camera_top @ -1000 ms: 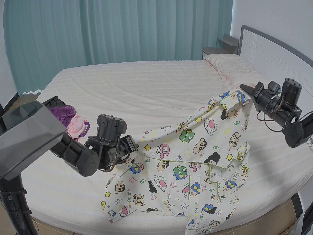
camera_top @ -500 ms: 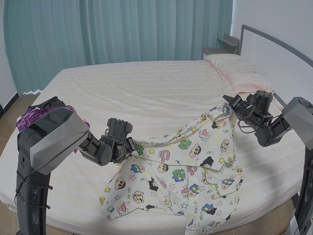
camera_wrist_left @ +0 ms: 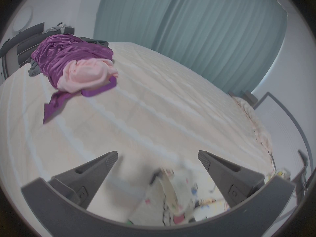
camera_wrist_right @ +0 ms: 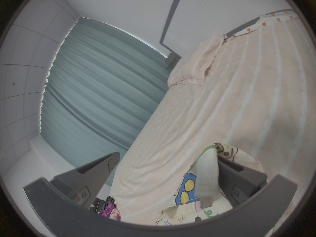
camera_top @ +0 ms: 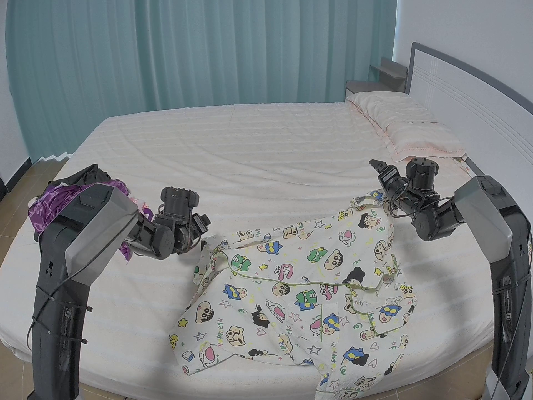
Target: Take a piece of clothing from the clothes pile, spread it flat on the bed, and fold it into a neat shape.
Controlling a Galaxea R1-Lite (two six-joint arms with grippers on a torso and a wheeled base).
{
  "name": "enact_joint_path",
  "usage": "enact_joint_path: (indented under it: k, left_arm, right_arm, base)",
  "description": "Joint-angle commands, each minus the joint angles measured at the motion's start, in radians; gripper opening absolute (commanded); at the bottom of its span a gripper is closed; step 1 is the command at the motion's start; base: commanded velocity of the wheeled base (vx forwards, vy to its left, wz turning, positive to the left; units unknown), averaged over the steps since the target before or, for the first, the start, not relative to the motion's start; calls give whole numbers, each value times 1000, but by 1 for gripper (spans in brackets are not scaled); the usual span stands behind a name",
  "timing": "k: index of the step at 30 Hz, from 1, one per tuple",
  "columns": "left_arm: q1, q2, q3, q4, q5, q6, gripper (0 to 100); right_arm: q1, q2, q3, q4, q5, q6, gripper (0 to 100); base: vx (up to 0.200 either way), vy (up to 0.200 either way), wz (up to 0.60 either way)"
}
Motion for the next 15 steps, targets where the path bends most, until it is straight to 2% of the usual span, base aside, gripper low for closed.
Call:
enact_joint_path:
  k: [1,2,7,8,9,10,15]
  left_arm:
    - [44,24,-81,40,0,-2,100]
    - [52,23,-95,72,0,-3,100]
    - [53,3,-84,96,-9,-31,100]
    - [53,-8,-78,98,-11,-45,100]
    - [53,-10,-76,98,-11,-45,100]
    - [52,-19,-56,96,-11,-45,100]
    - [52,-74,22,95,-54,-46,100]
  right_arm:
    - [-18,48,-65,33,-33,19,100]
    - [-21,42,-70,62,-40,77,100]
    - [-32,28,-149,157,-40,137,100]
    - [-23,25,-208,235,-48,211,100]
    - [-23,23,-218,251,-48,222,100]
    - [-21,16,-277,329,-48,271,100]
    - [-33,-17,-258,412,-57,269,100]
  base:
    - [0,0,0]
    - [0,0,0]
    - [0,0,0]
    - [0,0,0]
    - [0,0,0]
    - [0,0,0]
    - [0,0,0]
